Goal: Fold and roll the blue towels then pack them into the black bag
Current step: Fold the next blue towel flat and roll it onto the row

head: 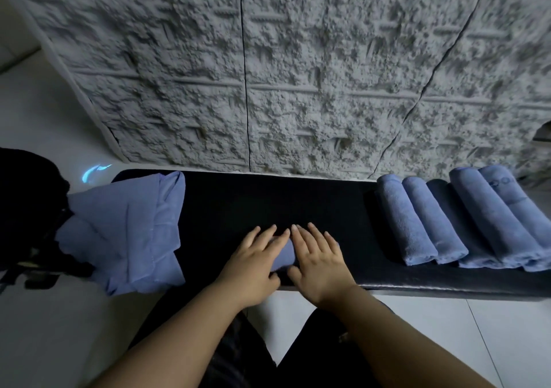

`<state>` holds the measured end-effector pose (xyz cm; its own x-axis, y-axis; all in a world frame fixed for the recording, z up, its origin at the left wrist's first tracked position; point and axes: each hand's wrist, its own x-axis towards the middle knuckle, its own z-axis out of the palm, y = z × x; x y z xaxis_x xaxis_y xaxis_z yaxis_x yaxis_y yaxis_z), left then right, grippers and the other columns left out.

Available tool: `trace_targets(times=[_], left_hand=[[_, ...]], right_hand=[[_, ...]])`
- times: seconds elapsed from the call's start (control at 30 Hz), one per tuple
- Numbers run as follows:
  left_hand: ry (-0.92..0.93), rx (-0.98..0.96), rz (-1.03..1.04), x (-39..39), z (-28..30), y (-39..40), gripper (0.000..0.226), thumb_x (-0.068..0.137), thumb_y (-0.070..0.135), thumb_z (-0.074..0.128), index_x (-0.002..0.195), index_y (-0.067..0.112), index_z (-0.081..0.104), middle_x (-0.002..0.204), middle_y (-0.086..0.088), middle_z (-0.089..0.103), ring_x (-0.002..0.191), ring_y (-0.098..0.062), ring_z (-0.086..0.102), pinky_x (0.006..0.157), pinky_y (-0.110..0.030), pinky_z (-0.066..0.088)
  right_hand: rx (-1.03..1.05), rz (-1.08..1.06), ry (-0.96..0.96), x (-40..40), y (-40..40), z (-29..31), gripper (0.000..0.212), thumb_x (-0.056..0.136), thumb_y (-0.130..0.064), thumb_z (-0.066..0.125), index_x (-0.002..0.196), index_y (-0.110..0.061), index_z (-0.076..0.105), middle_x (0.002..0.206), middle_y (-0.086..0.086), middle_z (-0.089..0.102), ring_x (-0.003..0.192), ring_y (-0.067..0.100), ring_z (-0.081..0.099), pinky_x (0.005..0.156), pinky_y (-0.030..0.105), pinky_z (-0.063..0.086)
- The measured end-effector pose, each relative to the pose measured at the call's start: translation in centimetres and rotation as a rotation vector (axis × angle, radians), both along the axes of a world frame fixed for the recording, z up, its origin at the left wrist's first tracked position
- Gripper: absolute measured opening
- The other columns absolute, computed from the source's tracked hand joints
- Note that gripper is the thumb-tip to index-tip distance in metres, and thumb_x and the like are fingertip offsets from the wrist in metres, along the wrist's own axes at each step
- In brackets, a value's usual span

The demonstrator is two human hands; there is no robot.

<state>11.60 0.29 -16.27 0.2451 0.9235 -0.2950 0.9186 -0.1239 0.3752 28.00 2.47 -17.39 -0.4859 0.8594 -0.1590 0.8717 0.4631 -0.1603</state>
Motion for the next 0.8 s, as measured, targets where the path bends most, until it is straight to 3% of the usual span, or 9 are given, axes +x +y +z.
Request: trace_targets(times=[0.07, 0.13, 0.2, 0.23, 0.3, 0.4, 0.5, 0.67, 0.8], left_hand=[[-0.050, -0.012, 0.008, -0.5, 0.3, -0.3, 0.078, 0.091, 0.014, 0.047, 0.146, 0.044, -0.001, 0.156, 0.015, -0.004, 0.143, -0.019, -0.002, 0.113, -0.033, 0.019], [-0.094, -0.028, 0.023, -1.1, 0.3, -0.8, 0.078, 0.092, 0.011, 0.048, 0.145, 0.047, 0.003, 0.155, 0.014, 0.004, 0.140, -0.020, 0.011, 0.109, -0.032, 0.026], [-0.129, -0.036, 0.045, -1.4, 0.3, -1.1, 0.078, 0.091, 0.013, 0.051, 0.145, 0.047, 0.006, 0.151, 0.012, 0.015, 0.131, -0.018, 0.025, 0.105, -0.029, 0.031], [-0.131, -0.039, 0.058, -1.3, 0.3, -1.2, 0.078, 0.090, 0.015, 0.053, 0.145, 0.046, 0.007, 0.147, 0.012, 0.022, 0.125, -0.017, 0.030, 0.103, -0.027, 0.032], [-0.116, -0.055, 0.092, -1.0, 0.3, -1.4, 0.079, 0.089, 0.020, 0.056, 0.146, 0.045, 0.008, 0.137, 0.012, 0.032, 0.117, -0.016, 0.034, 0.099, -0.026, 0.034], [-0.149, -0.089, 0.198, 0.1, -0.1, -1.7, 0.079, 0.086, 0.023, 0.060, 0.145, 0.045, 0.012, 0.134, 0.006, 0.038, 0.118, -0.017, 0.040, 0.100, -0.027, 0.038], [-0.362, -0.194, 0.360, 1.8, 0.1, -1.9, 0.074, 0.086, 0.025, 0.062, 0.145, 0.039, 0.020, 0.137, 0.002, 0.043, 0.111, -0.013, 0.050, 0.090, -0.024, 0.045], [-0.633, -0.255, 0.430, 4.2, 0.8, -2.3, 0.074, 0.086, 0.025, 0.061, 0.147, 0.032, 0.019, 0.132, 0.002, 0.053, 0.099, -0.005, 0.057, 0.081, -0.016, 0.045], [-0.763, -0.258, 0.394, 5.7, 1.7, -2.2, 0.086, 0.082, 0.017, 0.064, 0.148, 0.033, 0.010, 0.139, 0.003, 0.044, 0.115, -0.007, 0.051, 0.089, -0.018, 0.044]], right_hand=[[-0.087, 0.010, 0.126, 0.7, 0.3, 0.3, 0.088, 0.071, -0.053, 0.000, 0.152, -0.019, 0.006, 0.159, -0.006, 0.010, 0.146, 0.013, -0.004, 0.111, 0.027, -0.012], [-0.086, -0.021, 0.203, 1.1, -0.1, 0.3, 0.083, 0.076, -0.053, 0.002, 0.151, -0.020, 0.011, 0.158, -0.005, 0.013, 0.146, 0.015, 0.000, 0.112, 0.026, -0.010], [0.034, -0.173, 0.334, 1.0, -1.1, 0.1, 0.063, 0.087, -0.043, 0.036, 0.139, -0.008, 0.039, 0.146, 0.012, 0.037, 0.139, 0.033, 0.026, 0.116, 0.039, 0.018], [0.144, -0.265, 0.379, 0.9, -1.7, -0.1, 0.048, 0.083, -0.031, 0.056, 0.121, -0.002, 0.052, 0.130, 0.019, 0.049, 0.123, 0.041, 0.043, 0.103, 0.046, 0.038], [0.278, -0.453, 0.428, 0.4, -2.9, -0.6, 0.032, 0.072, -0.015, 0.076, 0.092, 0.000, 0.056, 0.099, 0.019, 0.055, 0.088, 0.038, 0.054, 0.071, 0.040, 0.046], [-0.155, -0.573, 0.468, -0.4, -4.2, 0.3, 0.030, 0.090, -0.033, 0.060, 0.100, -0.005, 0.054, 0.101, 0.009, 0.058, 0.087, 0.023, 0.055, 0.068, 0.029, 0.045], [-0.651, -0.684, 0.671, -1.0, -4.9, 1.2, 0.038, 0.098, -0.042, 0.042, 0.113, -0.008, 0.048, 0.101, 0.000, 0.056, 0.087, 0.011, 0.055, 0.060, 0.019, 0.040], [-0.620, -0.795, 0.963, 0.0, -5.0, 2.4, 0.022, 0.097, -0.033, 0.047, 0.102, -0.013, 0.056, 0.084, -0.002, 0.062, 0.066, 0.006, 0.056, 0.053, 0.012, 0.042], [-0.663, -0.838, 1.284, 1.6, -4.5, 3.2, 0.025, 0.093, -0.024, 0.053, 0.117, -0.017, 0.059, 0.101, 0.003, 0.071, 0.090, 0.016, 0.069, 0.083, 0.036, 0.056]])
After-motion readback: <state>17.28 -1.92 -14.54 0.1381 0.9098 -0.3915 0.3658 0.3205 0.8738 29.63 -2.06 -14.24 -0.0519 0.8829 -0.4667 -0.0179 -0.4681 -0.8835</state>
